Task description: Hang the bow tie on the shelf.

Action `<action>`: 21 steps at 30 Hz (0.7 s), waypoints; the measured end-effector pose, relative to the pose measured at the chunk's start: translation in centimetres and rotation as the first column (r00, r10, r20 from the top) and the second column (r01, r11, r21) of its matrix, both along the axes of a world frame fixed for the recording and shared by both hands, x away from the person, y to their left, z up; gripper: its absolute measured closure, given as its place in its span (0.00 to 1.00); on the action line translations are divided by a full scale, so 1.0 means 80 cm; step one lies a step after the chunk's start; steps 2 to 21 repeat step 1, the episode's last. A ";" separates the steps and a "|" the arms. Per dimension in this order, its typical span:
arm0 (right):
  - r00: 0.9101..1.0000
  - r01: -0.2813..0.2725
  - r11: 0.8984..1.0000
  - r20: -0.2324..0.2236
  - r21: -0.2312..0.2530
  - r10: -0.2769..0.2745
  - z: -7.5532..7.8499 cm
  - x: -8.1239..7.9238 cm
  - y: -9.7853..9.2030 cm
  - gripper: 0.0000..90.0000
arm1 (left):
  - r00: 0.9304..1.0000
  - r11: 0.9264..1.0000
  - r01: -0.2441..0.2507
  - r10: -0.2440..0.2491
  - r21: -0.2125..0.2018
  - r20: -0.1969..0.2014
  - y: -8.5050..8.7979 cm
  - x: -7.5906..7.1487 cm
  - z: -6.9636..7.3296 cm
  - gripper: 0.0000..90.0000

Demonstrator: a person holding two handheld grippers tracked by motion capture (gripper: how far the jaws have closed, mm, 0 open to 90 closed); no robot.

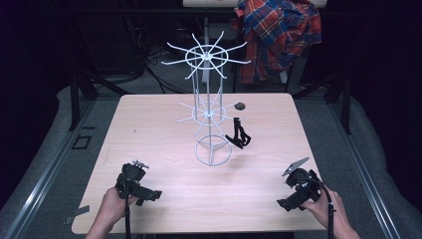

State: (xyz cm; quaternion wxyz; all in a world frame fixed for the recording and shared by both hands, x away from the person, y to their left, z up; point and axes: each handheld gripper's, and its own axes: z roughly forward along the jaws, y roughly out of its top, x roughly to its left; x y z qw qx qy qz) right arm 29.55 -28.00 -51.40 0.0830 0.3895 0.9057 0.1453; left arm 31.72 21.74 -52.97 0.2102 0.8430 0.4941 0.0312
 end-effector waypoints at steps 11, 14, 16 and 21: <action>1.000 0.003 1.000 -0.006 0.001 -0.003 -0.002 0.001 0.000 0.00 | 1.000 1.000 -0.003 0.003 -0.001 -0.001 0.000 0.000 0.000 0.00; 1.000 0.003 1.000 -0.006 0.001 -0.003 -0.002 0.001 0.000 0.00 | 1.000 1.000 -0.003 0.003 -0.001 -0.001 0.000 0.000 0.000 0.00; 1.000 0.003 1.000 -0.006 0.001 -0.003 -0.002 0.001 0.000 0.00 | 1.000 1.000 -0.003 0.003 -0.001 -0.001 0.000 0.000 0.000 0.00; 1.000 0.003 1.000 -0.006 0.001 -0.003 -0.002 0.001 0.000 0.00 | 1.000 1.000 -0.003 0.003 -0.001 -0.001 0.000 0.000 0.000 0.00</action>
